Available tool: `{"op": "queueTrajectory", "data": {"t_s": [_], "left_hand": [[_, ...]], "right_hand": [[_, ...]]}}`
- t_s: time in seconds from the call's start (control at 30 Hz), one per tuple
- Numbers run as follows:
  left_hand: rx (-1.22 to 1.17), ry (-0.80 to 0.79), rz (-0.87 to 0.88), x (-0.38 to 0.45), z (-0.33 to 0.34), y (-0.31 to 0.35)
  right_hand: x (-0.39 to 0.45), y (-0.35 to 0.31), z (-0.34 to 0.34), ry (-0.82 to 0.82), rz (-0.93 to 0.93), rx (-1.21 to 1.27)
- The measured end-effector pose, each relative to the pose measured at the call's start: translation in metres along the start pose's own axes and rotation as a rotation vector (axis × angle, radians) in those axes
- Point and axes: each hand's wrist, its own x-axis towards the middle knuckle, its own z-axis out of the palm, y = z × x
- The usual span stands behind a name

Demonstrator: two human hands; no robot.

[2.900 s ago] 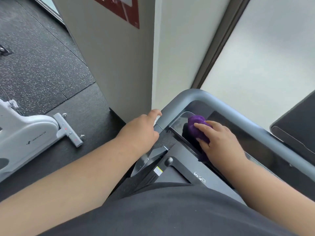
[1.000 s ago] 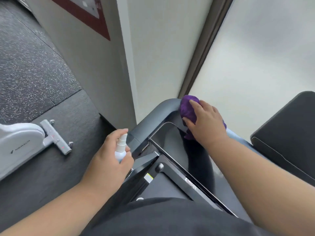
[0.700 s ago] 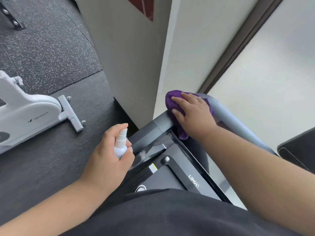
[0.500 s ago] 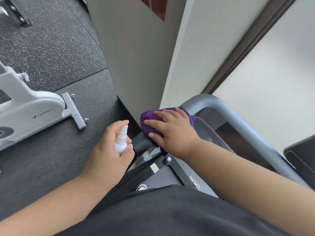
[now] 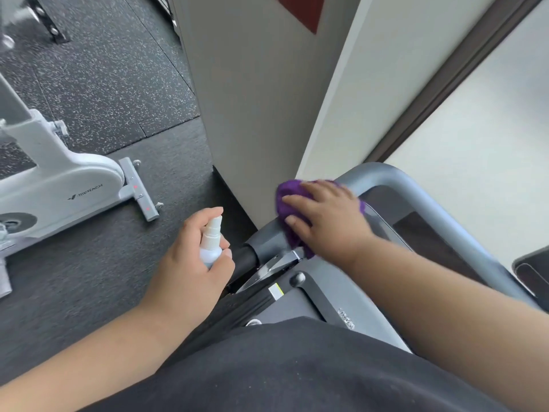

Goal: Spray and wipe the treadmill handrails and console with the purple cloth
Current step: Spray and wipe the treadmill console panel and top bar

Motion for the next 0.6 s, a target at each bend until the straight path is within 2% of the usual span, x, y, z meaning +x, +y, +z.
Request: {"op": "queueTrajectory", "data": {"t_s": [0.13, 0.23, 0.3, 0.43, 0.5, 0.6], "left_hand": [[0.008, -0.027, 0.033, 0.001, 0.001, 0.0], [0.015, -0.04, 0.052, 0.007, 0.001, 0.005], [0.005, -0.04, 0.063, 0.011, 0.001, 0.007], [0.009, -0.055, 0.077, 0.011, -0.001, 0.008], [0.032, -0.07, 0.079, 0.01, -0.001, 0.008], [0.046, -0.092, 0.09, 0.01, 0.001, 0.008]], "right_hand": [[-0.015, -0.063, 0.026, -0.025, -0.267, -0.048], [-0.009, -0.046, 0.024, -0.038, -0.336, -0.063], [-0.004, -0.016, 0.016, -0.024, -0.233, -0.018], [0.008, 0.062, -0.005, 0.036, 0.126, -0.012], [0.016, 0.082, -0.009, 0.028, 0.21, -0.034], [0.017, 0.058, -0.003, 0.06, 0.226, -0.05]]}}
